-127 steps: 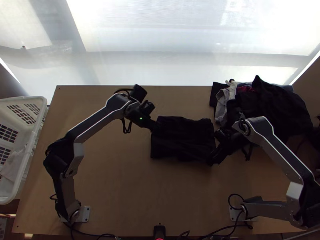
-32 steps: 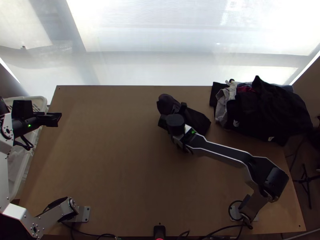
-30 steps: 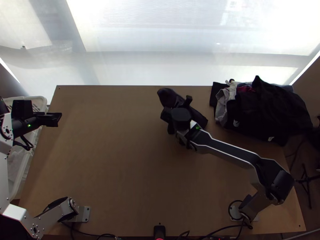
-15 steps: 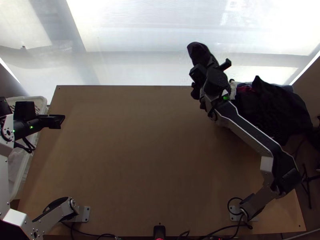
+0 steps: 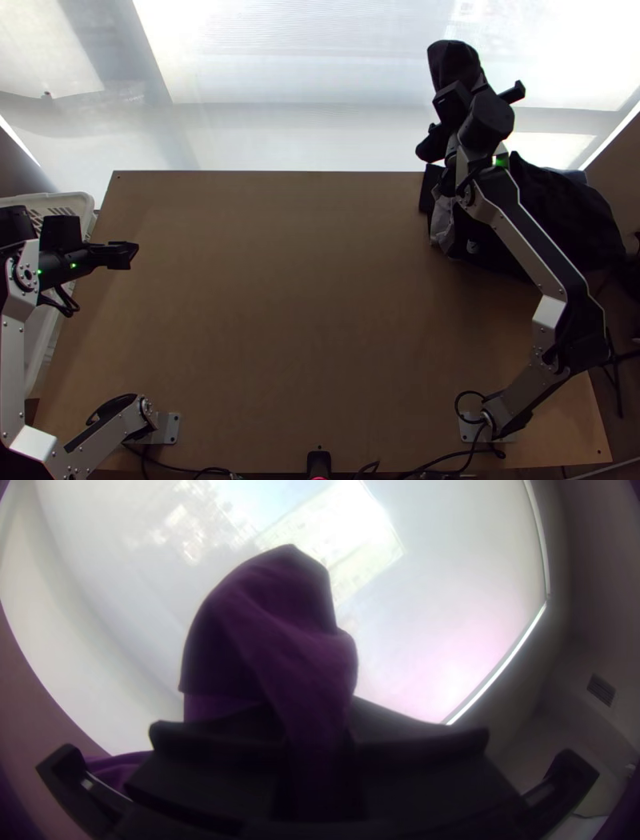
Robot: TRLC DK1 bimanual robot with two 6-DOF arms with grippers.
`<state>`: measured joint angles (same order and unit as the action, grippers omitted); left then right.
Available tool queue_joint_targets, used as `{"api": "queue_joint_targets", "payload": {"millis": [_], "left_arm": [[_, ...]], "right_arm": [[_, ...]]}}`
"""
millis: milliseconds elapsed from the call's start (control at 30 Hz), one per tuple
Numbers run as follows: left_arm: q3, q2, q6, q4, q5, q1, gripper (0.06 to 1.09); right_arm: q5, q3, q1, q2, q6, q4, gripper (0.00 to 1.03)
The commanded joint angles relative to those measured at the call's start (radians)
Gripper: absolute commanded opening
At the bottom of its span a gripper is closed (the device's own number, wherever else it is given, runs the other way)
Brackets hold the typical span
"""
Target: Fold the t-shirt
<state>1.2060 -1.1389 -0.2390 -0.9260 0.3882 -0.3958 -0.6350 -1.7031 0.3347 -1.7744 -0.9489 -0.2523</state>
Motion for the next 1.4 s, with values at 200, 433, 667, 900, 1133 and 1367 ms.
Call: {"api": "queue_joint_targets", "payload": {"millis": [200, 433, 667, 900, 1133, 1367], "left_arm": [[-0.086, 0.011, 0.043, 0.065, -0.055, 0.077, 1.04], [-0.082, 0.007, 0.069, 0.090, -0.086, 0.107, 1.04], [-0.080, 0.027, 0.087, 0.084, -0.107, 0.126, 1.04], [-0.112, 0.068, 0.087, 0.073, -0.111, 0.132, 1.04], [-0.108, 0.067, 0.112, 0.078, -0.137, 0.193, 1.04], [-0.122, 0.070, 0.070, 0.064, -0.155, 0.258, 1.04]], "right_arm": [[0.098, 0.017, -0.180, 0.047, 0.162, 0.157, 0.03], [0.176, 0.086, -0.209, 0.095, 0.182, 0.166, 0.03], [0.175, 0.010, -0.151, 0.075, 0.199, 0.191, 0.03], [0.176, 0.140, -0.223, 0.124, 0.266, 0.191, 0.03], [0.222, 0.290, -0.365, 0.207, 0.302, 0.171, 0.03], [0.299, 0.441, -0.533, 0.267, 0.320, 0.133, 0.03]]}}
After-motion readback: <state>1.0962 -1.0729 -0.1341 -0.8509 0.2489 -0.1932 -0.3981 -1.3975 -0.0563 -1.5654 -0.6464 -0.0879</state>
